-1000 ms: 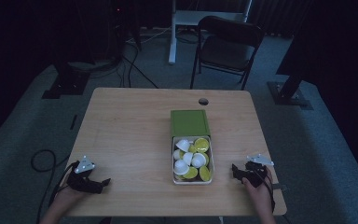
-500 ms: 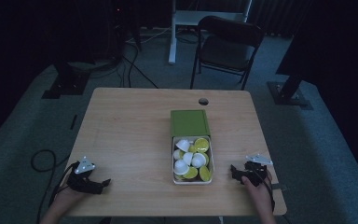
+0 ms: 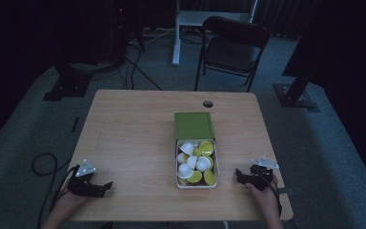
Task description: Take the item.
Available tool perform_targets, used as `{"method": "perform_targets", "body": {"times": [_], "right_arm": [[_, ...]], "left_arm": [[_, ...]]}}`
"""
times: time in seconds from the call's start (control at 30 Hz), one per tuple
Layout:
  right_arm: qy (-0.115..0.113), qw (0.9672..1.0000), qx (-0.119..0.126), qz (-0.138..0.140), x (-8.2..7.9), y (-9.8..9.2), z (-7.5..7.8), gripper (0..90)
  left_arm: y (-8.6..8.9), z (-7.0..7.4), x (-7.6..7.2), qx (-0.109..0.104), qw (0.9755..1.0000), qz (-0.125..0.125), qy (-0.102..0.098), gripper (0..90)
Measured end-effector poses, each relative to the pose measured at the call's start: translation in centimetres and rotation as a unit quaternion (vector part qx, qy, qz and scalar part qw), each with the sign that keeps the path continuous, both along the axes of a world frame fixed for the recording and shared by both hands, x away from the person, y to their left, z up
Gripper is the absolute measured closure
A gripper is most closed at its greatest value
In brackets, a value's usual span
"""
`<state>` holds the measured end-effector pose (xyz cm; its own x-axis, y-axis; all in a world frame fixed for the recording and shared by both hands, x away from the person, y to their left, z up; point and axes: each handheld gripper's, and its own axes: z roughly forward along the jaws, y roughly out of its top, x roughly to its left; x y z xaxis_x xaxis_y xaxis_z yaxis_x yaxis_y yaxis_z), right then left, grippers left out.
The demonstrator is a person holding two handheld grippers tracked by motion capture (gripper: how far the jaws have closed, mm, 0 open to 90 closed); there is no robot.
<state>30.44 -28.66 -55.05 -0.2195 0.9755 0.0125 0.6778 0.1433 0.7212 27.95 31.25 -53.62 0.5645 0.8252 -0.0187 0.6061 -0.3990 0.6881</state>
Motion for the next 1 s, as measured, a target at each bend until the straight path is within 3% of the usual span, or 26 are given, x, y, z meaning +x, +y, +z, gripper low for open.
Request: {"method": "perform_targets", "body": {"times": [0.23,0.67,1.0], "right_arm": [[0.000,1.0000,0.000,0.000,0.0,0.0,0.0,11.8],[-0.001,1.0000,0.000,0.000,0.0,0.0,0.0,11.8],[-0.001,1.0000,0.000,0.000,0.0,0.0,0.0,11.8]], "left_arm": [[-1.2,0.9,0.1,-0.003,0.9999,-0.012,0.001,3.1],[-5.3,2.9,0.3,-0.004,0.9981,-0.062,0.000,3.1],[-7.8,4.7,0.3,-0.029,0.9951,-0.094,-0.012,3.1]]}}
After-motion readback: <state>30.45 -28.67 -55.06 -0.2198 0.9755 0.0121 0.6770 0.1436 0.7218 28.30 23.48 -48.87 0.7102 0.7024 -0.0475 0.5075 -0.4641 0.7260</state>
